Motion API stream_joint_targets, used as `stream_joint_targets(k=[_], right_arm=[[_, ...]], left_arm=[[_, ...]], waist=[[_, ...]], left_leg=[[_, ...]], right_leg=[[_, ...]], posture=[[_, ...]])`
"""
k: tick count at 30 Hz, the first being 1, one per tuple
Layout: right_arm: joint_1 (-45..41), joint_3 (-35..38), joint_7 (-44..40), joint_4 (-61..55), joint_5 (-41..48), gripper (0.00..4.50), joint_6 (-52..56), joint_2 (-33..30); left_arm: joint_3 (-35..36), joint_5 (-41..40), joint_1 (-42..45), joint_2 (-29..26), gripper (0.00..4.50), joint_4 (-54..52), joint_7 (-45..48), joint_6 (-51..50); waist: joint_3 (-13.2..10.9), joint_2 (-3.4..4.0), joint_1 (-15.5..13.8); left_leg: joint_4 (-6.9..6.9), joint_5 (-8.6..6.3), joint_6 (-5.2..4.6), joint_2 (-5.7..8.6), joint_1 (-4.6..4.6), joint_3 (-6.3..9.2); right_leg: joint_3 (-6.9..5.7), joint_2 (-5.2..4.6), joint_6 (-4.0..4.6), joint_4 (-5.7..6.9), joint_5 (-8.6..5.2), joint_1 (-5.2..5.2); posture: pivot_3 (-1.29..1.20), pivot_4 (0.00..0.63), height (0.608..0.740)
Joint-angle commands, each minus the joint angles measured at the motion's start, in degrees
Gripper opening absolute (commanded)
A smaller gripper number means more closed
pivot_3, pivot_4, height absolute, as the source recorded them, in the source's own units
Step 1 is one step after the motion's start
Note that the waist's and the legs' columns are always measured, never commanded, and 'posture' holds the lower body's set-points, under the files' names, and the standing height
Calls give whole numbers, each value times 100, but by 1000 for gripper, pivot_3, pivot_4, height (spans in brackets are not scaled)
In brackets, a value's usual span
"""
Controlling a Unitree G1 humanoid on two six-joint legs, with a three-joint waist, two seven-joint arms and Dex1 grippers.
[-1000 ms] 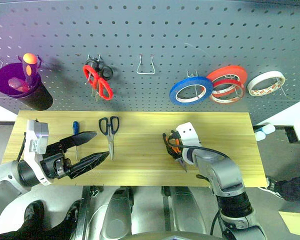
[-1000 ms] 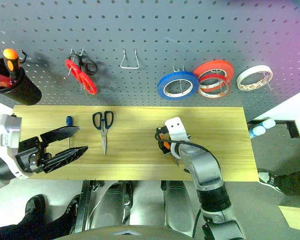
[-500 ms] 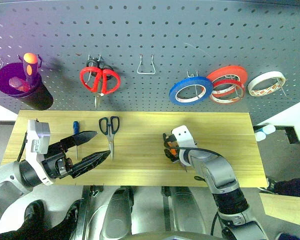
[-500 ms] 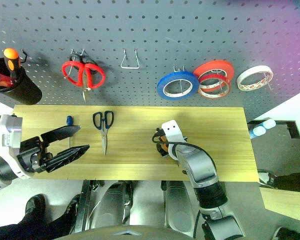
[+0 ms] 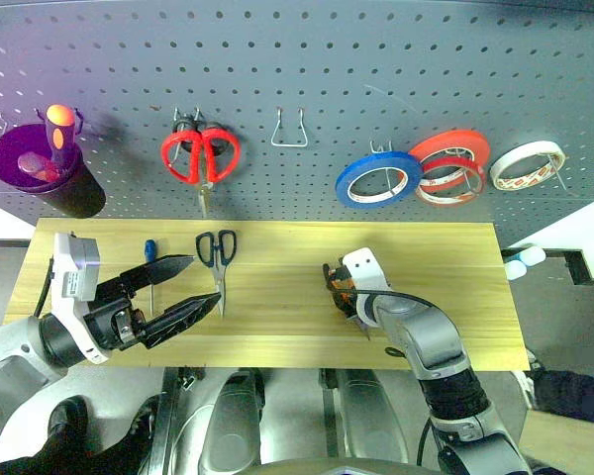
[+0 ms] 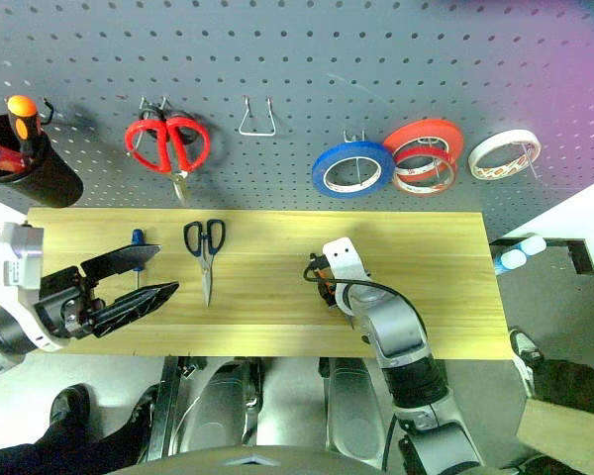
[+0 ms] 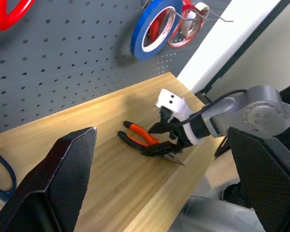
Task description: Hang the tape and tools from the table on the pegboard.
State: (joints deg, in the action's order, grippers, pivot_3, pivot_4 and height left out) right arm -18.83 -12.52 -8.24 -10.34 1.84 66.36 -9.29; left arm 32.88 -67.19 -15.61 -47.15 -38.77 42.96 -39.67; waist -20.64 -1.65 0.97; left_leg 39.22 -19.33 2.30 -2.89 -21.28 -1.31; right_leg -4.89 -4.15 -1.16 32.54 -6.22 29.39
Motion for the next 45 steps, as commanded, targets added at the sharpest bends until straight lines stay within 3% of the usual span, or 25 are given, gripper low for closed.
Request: stream_joint_targets(k=[1, 13, 18, 23, 28, 36, 45], right_arm=[[-5, -29, -20, 77, 4, 2363, -67, 49], [-74, -90, -138, 185, 9, 2216, -180, -19], [-9, 551, -912, -300, 808, 2215, -301, -16], [294, 328, -1790, -827, 1257, 2215, -430, -690], [561, 720, -2583, -1343, 2052, 2215, -783, -872], [771, 1078, -3136, -1612, 2759, 2215, -1614, -871], [373, 1636, -3273, -2082, 4047, 2189, -1669, -734]], left_arm=[[150, 10, -89, -14, 4500, -57, 106, 72], [134, -84, -93, 17, 4500, -176, -41, 63], [165, -71, -128, 9, 4500, -103, 33, 63], [71, 5, -62, 21, 4500, -55, 62, 92], [-39, 22, 122, 23, 4500, 8, 49, 103], [-200, 145, 411, 14, 4500, 183, 110, 116], [-421, 514, 606, 152, 4500, 470, 367, 306]], waist=[[0, 0, -3], [1, -3, -1], [1, -2, -2], [3, -5, -18], [4, -7, 4], [11, -17, 0], [19, -25, -9]], left_leg=[[0, 0, 0, 0, 0, 0], [0, 0, 0, 0, 2, 1], [0, 0, 0, 0, 0, 1], [0, 0, 0, 0, -4, 0], [0, 0, 0, 0, -3, 0], [3, 0, 0, 0, -2, -2], [15, 1, 2, 0, -1, -4]], right_leg=[[0, 0, 0, 0, 0, 0], [0, 0, 0, 2, -1, -2], [0, 0, -1, 2, 0, 0], [0, 0, -18, -4, 11, 1], [0, 1, -19, -7, 11, -2], [0, 1, -19, 1, 13, -8], [1, 1, -18, 27, 16, -13]], posture=[[67, 361, 733], [64, 353, 733], [53, 346, 733], [32, 328, 733], [17, 314, 733], [5, 300, 733], [-11, 275, 733]])
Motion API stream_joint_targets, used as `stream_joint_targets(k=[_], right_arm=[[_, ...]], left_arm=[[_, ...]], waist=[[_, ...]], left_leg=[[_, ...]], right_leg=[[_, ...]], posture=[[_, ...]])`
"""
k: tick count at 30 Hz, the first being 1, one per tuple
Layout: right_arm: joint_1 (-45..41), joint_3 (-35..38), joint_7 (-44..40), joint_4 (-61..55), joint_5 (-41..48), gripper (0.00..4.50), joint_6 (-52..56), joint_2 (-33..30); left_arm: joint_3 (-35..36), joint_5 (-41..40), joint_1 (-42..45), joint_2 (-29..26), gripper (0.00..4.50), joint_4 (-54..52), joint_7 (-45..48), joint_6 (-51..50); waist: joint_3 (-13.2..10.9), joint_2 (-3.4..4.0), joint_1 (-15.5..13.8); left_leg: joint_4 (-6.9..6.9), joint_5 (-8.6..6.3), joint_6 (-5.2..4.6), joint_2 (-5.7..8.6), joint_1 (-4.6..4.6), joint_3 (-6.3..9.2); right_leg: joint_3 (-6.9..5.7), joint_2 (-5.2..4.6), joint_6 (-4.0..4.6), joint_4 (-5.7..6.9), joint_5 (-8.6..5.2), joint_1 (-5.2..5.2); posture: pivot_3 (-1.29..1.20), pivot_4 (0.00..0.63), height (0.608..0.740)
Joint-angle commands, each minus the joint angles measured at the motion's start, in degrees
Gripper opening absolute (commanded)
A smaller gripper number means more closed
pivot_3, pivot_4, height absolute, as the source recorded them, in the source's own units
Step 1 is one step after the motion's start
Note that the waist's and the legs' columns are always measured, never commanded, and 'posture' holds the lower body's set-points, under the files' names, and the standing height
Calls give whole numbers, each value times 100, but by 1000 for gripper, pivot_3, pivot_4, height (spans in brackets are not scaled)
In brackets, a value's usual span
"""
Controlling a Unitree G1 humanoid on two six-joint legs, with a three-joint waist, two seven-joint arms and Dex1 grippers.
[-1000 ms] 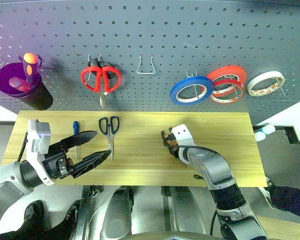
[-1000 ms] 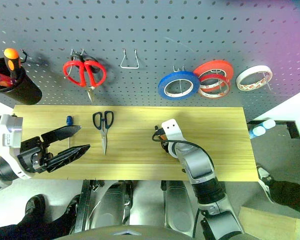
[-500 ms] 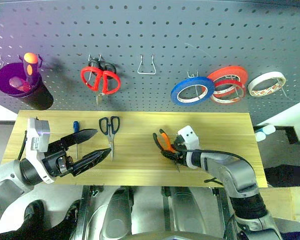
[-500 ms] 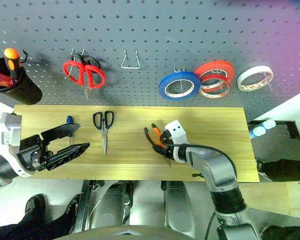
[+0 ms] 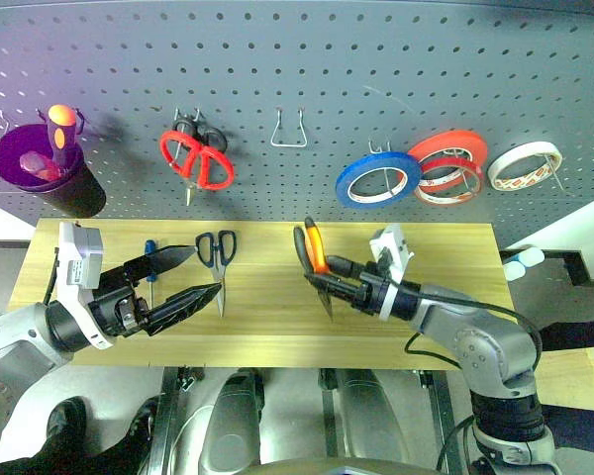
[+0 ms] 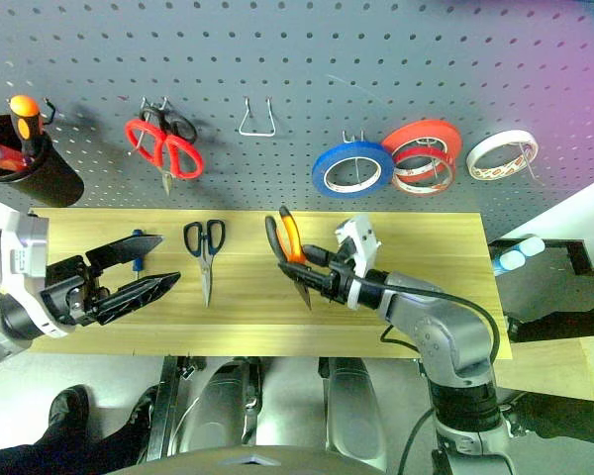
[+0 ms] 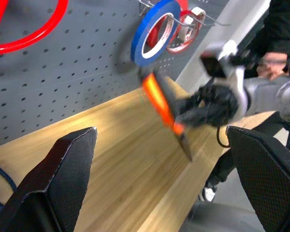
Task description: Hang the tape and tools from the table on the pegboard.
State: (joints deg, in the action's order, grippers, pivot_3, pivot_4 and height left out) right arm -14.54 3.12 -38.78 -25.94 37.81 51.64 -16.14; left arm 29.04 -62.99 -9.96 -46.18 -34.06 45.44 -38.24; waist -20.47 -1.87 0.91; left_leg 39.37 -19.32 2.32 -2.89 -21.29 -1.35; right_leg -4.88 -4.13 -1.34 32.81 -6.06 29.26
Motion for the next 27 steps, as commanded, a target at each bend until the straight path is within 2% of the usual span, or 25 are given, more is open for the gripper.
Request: stream_joint_targets(k=[1, 9, 11, 22, 27], right_arm=[[-77, 56, -223, -549, 485, 2189, -242, -72], [-571, 352, 4, -342, 1175, 2189, -356, 76], [-908, 444, 265, -198, 1380, 2189, -378, 285], [-1909, 389, 1014, 605, 932, 2189, -1189, 774], [-2266, 328, 1215, 1090, 374, 2189, -1904, 934]], left_arm=[[-61, 151, 47, 72, 4500, 11, 154, 199], [-149, 286, 258, 140, 4500, 118, 218, 278], [-135, 248, 387, 160, 4500, 153, 171, 274], [-237, 532, 720, 552, 4500, 230, 41, 635], [-353, 747, 870, 712, 4500, 393, 43, 864]], waist=[[7, -11, -3], [12, -16, 15], [14, -18, 9], [120, -29, -11], [228, -36, -8]], left_leg=[[1, 0, 0, 0, -1, 0], [53, 0, 0, -2, -3, 0], [65, 0, 0, -3, -2, 2], [71, 1, 0, -3, 0, 8], [72, 1, 0, -2, 1, 7]], right_leg=[[0, 0, 1, 6, -1, -1], [5, 0, 5, 43, 3, -12], [5, 1, 9, 45, 5, -17], [7, 6, 26, 38, 29, -35], [7, 5, 23, 34, 31, -42]], posture=[[-11, 274, 733], [-9, 260, 733], [-6, 255, 733], [7, 212, 733], [12, 182, 733]])
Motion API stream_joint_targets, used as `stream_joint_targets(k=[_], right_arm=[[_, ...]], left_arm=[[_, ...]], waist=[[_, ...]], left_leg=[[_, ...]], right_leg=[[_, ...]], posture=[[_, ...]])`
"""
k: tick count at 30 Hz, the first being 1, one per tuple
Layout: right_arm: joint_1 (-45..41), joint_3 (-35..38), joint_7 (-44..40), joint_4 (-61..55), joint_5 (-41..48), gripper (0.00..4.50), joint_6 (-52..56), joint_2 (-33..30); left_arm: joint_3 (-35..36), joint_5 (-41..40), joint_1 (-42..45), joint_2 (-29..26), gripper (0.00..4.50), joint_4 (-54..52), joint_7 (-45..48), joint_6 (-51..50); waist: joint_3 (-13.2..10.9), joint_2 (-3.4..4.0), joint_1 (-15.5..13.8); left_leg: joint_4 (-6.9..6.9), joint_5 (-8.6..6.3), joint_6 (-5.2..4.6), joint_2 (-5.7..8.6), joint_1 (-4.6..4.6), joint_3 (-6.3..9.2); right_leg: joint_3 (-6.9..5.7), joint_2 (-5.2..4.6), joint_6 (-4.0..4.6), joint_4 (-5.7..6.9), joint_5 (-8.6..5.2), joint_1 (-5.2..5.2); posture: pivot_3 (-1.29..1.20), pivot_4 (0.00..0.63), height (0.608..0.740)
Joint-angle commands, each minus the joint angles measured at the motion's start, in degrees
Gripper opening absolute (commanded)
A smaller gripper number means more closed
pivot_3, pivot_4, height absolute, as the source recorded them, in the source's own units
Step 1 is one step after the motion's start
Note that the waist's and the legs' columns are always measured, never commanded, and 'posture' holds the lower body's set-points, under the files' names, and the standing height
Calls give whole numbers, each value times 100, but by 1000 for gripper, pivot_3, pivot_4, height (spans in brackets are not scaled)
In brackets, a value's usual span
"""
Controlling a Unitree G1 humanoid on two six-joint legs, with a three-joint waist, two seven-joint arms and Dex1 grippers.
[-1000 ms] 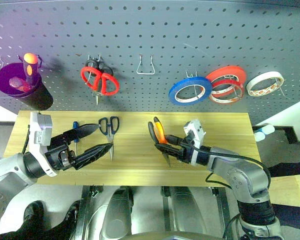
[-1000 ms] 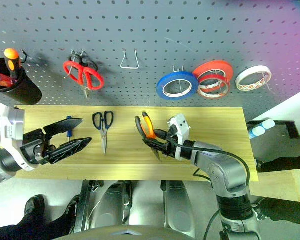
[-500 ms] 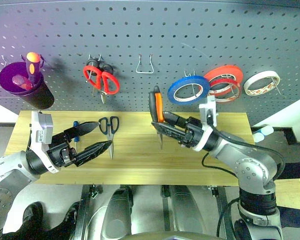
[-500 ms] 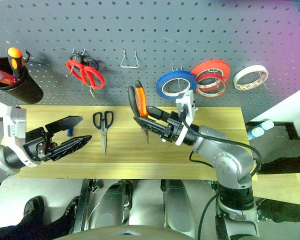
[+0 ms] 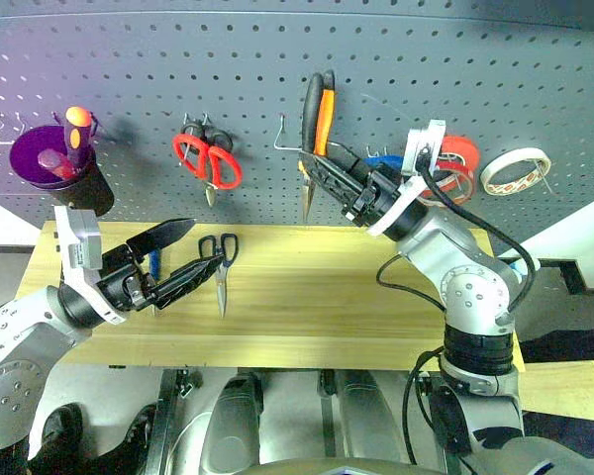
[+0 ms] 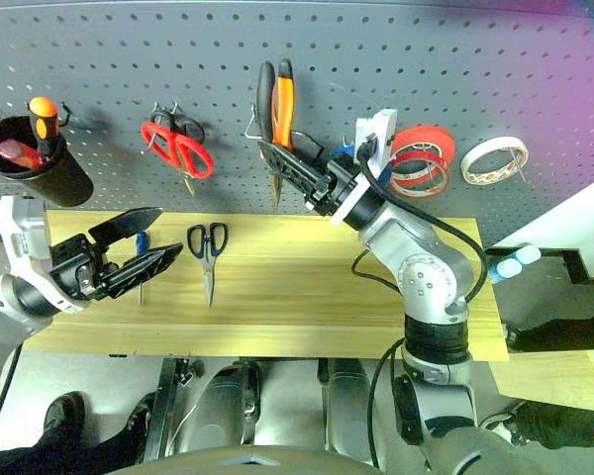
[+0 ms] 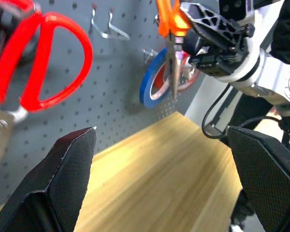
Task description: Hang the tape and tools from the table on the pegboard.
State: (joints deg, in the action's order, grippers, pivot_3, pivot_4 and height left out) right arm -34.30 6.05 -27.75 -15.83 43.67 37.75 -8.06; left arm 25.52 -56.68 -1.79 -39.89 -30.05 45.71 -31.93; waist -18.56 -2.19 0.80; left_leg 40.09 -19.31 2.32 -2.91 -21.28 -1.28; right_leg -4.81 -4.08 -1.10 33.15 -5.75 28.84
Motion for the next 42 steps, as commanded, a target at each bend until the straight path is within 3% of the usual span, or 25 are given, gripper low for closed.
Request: stream_joint_targets(k=[1, 8, 12, 27, 38, 42], right_arm=[[-339, 34, 157, 147, -296, 2189, -640, 161], [-605, 32, 409, 515, -573, 2189, -1228, 448], [-760, 17, 524, 706, -652, 2189, -1407, 617], [-1181, -106, 626, 1883, -1348, 2189, -2262, 980], [-1244, -193, 483, 1990, -1611, 2189, -2353, 818], [-1185, -515, 481, 2021, -2208, 2189, -2526, 600]], left_arm=[[-31, 179, 61, 92, 4500, 8, 47, 275], [-168, 355, 224, 171, 4500, 185, 158, 479], [-275, 384, 335, 203, 4500, 248, 207, 515], [-370, 529, 306, 281, 4500, 275, 299, 615], [-302, 477, 199, 258, 4500, 192, 270, 592], [-309, 476, 196, 256, 4500, 196, 256, 584]], waist=[[69, -3, 3], [218, -6, 6], [266, -8, 7], [400, -7, 5], [405, -5, 9], [405, -5, 8]], left_leg=[[0, 0, 0, 0, 2, 0], [0, 0, -1, 0, 19, 1], [-2, 0, -1, -3, 81, 0], [-3, 0, -2, -18, 93, 2], [-2, 0, -2, -21, 94, 2], [-3, 0, -2, -26, 94, 1]], right_leg=[[0, 0, 0, 1, 0, -2], [0, 2, -3, 3, -2, -16], [0, 5, -5, 2, -4, -59], [6, 28, 5, 4, 2, -76], [8, 32, 7, 4, 3, -75], [8, 37, 8, 4, 3, -75]], posture=[[11, 179, 733], [4, 159, 733], [0, 145, 733], [11, 132, 733], [16, 135, 733], [15, 144, 733]])
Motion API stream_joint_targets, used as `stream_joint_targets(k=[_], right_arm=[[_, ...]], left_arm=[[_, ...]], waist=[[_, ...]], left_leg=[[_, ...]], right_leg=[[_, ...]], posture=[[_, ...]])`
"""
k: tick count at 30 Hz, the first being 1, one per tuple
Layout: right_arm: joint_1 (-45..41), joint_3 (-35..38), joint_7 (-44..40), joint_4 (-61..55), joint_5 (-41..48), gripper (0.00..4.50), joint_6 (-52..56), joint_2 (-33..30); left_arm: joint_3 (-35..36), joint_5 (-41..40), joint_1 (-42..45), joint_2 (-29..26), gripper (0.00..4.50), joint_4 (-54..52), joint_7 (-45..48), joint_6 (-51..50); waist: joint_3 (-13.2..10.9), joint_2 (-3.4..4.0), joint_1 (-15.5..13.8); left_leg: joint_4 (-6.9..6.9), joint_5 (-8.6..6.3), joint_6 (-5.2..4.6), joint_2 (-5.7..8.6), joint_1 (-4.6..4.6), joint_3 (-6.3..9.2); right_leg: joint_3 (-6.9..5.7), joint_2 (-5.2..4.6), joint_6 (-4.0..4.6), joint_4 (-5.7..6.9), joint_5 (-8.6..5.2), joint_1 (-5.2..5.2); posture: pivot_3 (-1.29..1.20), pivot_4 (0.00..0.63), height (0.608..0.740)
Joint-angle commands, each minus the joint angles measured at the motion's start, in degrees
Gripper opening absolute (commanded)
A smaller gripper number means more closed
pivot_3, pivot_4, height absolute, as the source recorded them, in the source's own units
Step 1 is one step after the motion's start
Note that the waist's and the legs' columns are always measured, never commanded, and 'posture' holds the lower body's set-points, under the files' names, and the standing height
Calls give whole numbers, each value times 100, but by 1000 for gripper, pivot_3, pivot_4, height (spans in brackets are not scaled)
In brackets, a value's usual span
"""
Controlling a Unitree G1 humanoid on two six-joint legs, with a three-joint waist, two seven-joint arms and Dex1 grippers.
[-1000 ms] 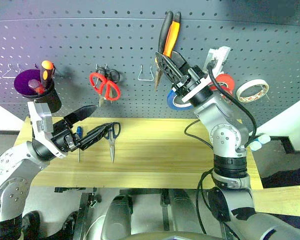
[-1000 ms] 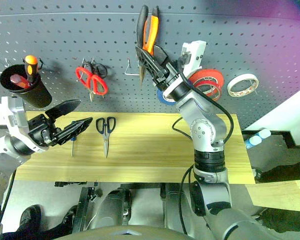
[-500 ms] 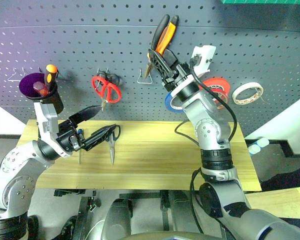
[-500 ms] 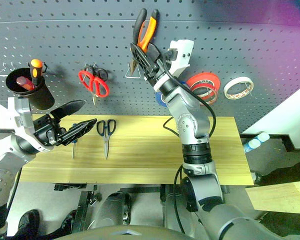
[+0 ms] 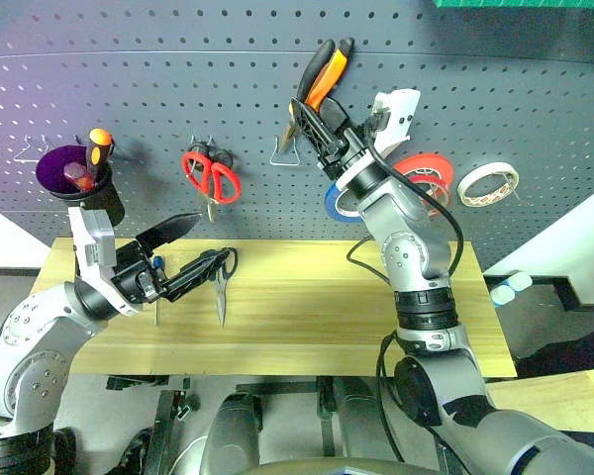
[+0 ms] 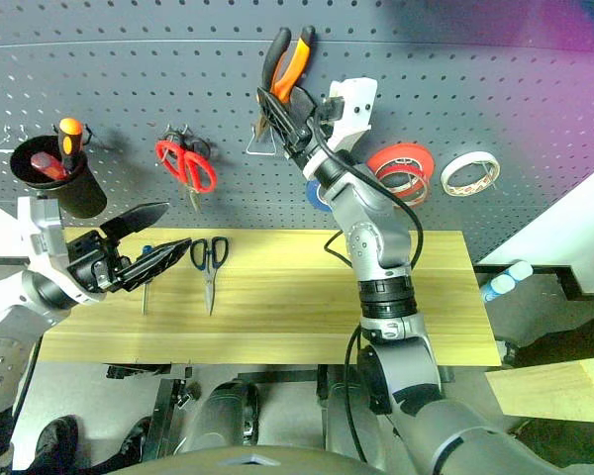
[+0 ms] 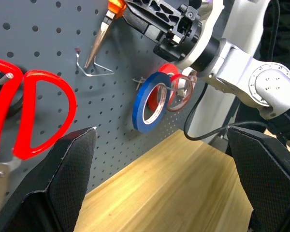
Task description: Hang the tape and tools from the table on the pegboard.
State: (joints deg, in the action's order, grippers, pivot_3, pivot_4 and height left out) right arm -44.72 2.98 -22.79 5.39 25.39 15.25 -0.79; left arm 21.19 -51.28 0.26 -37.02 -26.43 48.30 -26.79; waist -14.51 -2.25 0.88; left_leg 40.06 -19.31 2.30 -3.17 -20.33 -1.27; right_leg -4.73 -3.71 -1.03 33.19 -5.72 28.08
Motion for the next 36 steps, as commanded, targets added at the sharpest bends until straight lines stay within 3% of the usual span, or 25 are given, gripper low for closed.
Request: stream_joint_targets(k=[1, 18, 36], right_arm=[[-107, -380, -11, -77, -620, 2189, -327, -194], [165, -962, 135, -265, -1310, 2189, -242, -102], [190, -990, 273, 147, -1867, 2189, -420, -52]], left_arm=[[117, -65, -15, -34, 4500, -174, 0, 63], [135, -160, -67, -97, 4500, -245, -55, -75], [221, -304, -225, -159, 4500, -451, -212, -198]], waist=[[0, 0, 1], [0, 0, 6], [-2, 2, 3]], left_leg=[[0, 0, 0, 0, 0, 0], [-2, 0, 0, -8, -1, 0], [-5, -1, -1, -11, 0, 1]], right_leg=[[0, 0, 0, 0, 0, 0], [0, 7, 7, -4, -5, 4], [-1, 10, 21, -9, -14, 15]], posture=[[13, 146, 733], [13, 175, 733], [32, 195, 733]])
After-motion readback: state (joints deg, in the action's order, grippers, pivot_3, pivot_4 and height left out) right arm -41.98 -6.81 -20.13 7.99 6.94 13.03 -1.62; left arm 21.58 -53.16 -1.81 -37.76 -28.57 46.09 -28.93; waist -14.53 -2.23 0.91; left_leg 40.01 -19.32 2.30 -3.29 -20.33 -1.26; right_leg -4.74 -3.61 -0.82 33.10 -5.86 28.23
